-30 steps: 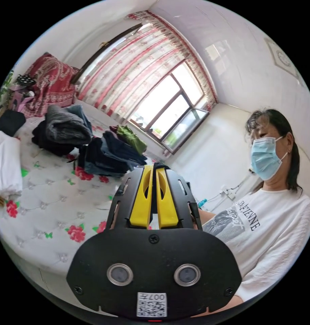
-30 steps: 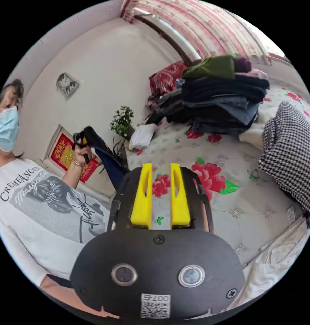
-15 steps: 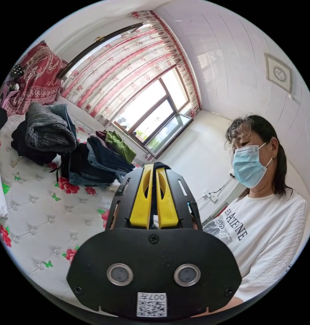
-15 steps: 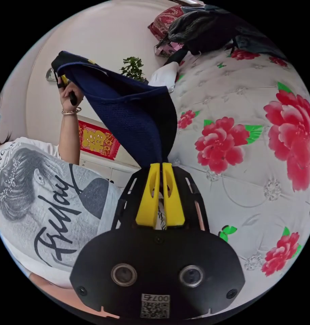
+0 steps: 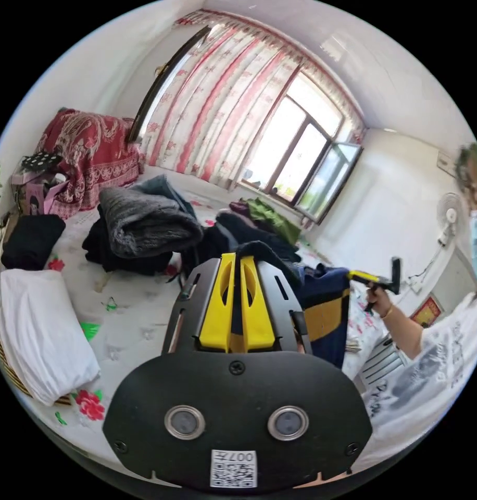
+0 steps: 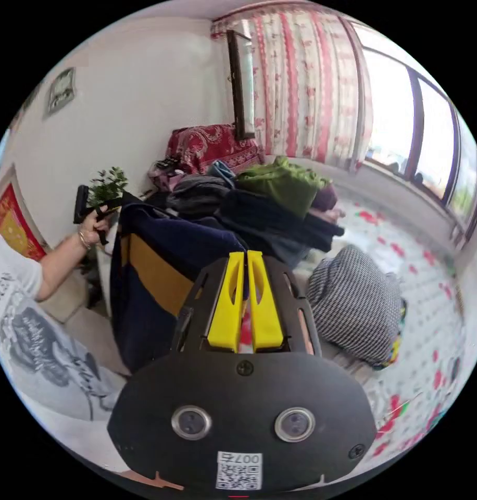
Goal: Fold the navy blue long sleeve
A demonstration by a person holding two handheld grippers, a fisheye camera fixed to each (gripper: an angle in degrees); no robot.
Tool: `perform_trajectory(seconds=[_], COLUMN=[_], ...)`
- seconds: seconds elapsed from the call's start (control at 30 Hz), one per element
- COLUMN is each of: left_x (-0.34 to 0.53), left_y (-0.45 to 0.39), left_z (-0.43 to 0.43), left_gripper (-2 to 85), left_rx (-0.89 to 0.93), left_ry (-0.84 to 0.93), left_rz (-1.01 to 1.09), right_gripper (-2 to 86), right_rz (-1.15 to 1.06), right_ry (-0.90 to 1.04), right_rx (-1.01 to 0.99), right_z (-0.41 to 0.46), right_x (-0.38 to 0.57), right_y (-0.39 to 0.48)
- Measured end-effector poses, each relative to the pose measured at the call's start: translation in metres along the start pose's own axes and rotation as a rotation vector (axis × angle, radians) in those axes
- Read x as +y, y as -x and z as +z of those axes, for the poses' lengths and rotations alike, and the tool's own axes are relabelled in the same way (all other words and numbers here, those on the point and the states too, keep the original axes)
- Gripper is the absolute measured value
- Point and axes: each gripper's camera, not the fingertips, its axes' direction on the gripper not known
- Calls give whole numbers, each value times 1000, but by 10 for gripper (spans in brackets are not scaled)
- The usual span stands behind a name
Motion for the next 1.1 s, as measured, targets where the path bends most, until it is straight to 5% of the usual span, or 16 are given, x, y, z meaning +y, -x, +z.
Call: perform_trajectory(seconds=[0.13, 0.27, 0.6, 0.9, 1.1], left_x=[-18, 25, 188, 122, 33], left_y=[50, 62, 1, 59, 116], left_z=[107, 110, 125, 120, 52], left_gripper=[56, 69, 54, -5, -2], left_rx=[-154, -292, -244, -271, -693], left_ry=[245, 333, 708, 768, 596], left_rz=[-130, -174, -108, -107, -77], right_gripper=[21, 40, 69, 3, 7], right_rz=[88, 269, 455, 394, 561], right_ry=[135, 280, 728, 681, 449], right_rx=[113, 49, -3, 186, 559], right_z=[80, 120, 141, 98, 8], right_x=[-21, 45, 264, 234, 203], right_y=[-2, 2, 86, 37, -69])
